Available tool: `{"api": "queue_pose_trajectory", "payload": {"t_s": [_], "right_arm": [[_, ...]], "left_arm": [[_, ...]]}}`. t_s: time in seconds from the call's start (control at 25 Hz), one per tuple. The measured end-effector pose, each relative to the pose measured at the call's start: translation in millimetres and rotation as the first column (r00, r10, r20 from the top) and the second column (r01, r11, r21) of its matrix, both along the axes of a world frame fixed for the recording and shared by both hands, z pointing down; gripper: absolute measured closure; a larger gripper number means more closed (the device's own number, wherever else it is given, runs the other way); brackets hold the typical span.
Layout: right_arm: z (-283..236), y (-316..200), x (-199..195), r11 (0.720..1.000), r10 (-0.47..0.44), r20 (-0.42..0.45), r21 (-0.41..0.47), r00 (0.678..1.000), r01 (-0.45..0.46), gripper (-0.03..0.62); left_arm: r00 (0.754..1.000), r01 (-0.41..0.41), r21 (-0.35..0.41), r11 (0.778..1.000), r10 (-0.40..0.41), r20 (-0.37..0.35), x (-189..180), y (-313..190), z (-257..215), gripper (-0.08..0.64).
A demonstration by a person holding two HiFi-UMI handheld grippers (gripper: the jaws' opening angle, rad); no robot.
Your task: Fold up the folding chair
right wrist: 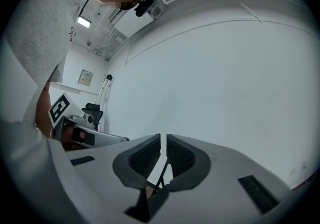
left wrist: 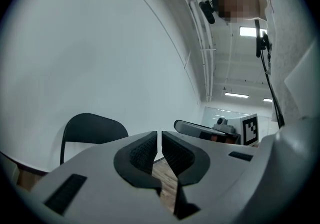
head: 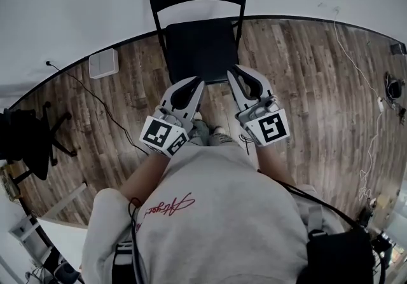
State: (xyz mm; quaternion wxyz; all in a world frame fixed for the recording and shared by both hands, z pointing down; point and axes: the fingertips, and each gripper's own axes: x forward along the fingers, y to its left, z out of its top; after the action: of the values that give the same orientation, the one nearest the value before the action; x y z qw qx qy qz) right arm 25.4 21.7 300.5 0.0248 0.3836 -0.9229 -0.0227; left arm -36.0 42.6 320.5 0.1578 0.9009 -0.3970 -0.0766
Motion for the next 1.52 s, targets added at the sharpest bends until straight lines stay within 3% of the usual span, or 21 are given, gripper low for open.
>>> {"api": "queue_pose_trajectory", "payload": {"t_s": [0.12,0.16,0.2,0.28,0.36,0.48,0.6,0.72,0.8,0.96,1.08,1.24,1.36,1.48,1.52], "right_arm": [[22,-23,12,0.998,0.004,-0.020,-0.063,1.000,-0.006,0.567],[29,-33,18,0.996,0.017,-0.023,-0.083,1.000,-0.019,0.533],[36,-43,24,0.995,0.035,-0.026,-0.098,0.999,-0.037,0.439],[51,-59,37,0.991,0.064,-0.041,-0.118,0.997,-0.069,0.399],[68,-76,50,0.987,0.086,-0.070,-0.129,0.994,-0.094,0.384],[106,-105,70,0.981,0.104,-0.134,-0.148,0.986,-0.124,0.371],[157,-138,94,0.969,0.101,-0.187,-0.205,0.977,-0.139,0.360],[203,-180,115,0.957,0.113,-0.214,-0.239,0.970,-0.164,0.357],[231,-207,126,0.956,0.120,-0.243,-0.235,0.963,-0.178,0.353],[276,-263,144,0.947,0.117,-0.307,-0.253,0.945,-0.200,0.350],[295,-304,160,0.928,0.168,-0.308,-0.271,0.936,-0.256,0.350],[319,-354,170,0.906,0.172,-0.329,-0.317,0.929,-0.280,0.350],[324,-379,167,0.896,0.158,-0.292,-0.359,0.943,-0.261,0.350],[321,-398,160,0.887,0.164,-0.247,-0.388,0.955,-0.252,0.350],[318,-403,156,0.887,0.164,-0.238,-0.390,0.957,-0.248,0.350]], "left_arm": [[0.998,0.022,-0.078,0.997,-0.027,-0.061,-1,-11,24,0.536],[0.996,0.029,-0.114,0.993,-0.038,-0.081,-2,-15,37,0.481],[0.993,0.034,-0.160,0.987,-0.051,-0.103,-3,-19,54,0.381],[0.982,0.046,-0.284,0.958,-0.095,-0.164,-5,-22,91,0.314],[0.958,0.056,-0.420,0.906,-0.166,-0.232,-6,-22,133,0.277],[0.912,0.040,-0.601,0.798,-0.275,-0.304,-4,-15,205,0.230],[0.867,0.047,-0.727,0.685,-0.389,-0.310,2,-4,280,0.210],[0.797,0.061,-0.811,0.581,-0.517,-0.311,4,1,351,0.198],[0.770,0.059,-0.839,0.541,-0.559,-0.306,6,1,387,0.192],[0.701,0.055,-0.873,0.484,-0.642,-0.312,7,-10,437,0.181],[0.658,0.045,-0.885,0.463,-0.681,-0.322,2,-19,464,0.176],[0.615,0.026,-0.875,0.483,-0.698,-0.367,2,-32,484,0.176],[0.641,0.040,-0.866,0.499,-0.678,-0.361,9,-33,489,0.175],[0.656,0.017,-0.875,0.484,-0.665,-0.356,18,-26,499,0.164],[0.662,0.011,-0.871,0.492,-0.656,-0.363,20,-27,501,0.163]]}}
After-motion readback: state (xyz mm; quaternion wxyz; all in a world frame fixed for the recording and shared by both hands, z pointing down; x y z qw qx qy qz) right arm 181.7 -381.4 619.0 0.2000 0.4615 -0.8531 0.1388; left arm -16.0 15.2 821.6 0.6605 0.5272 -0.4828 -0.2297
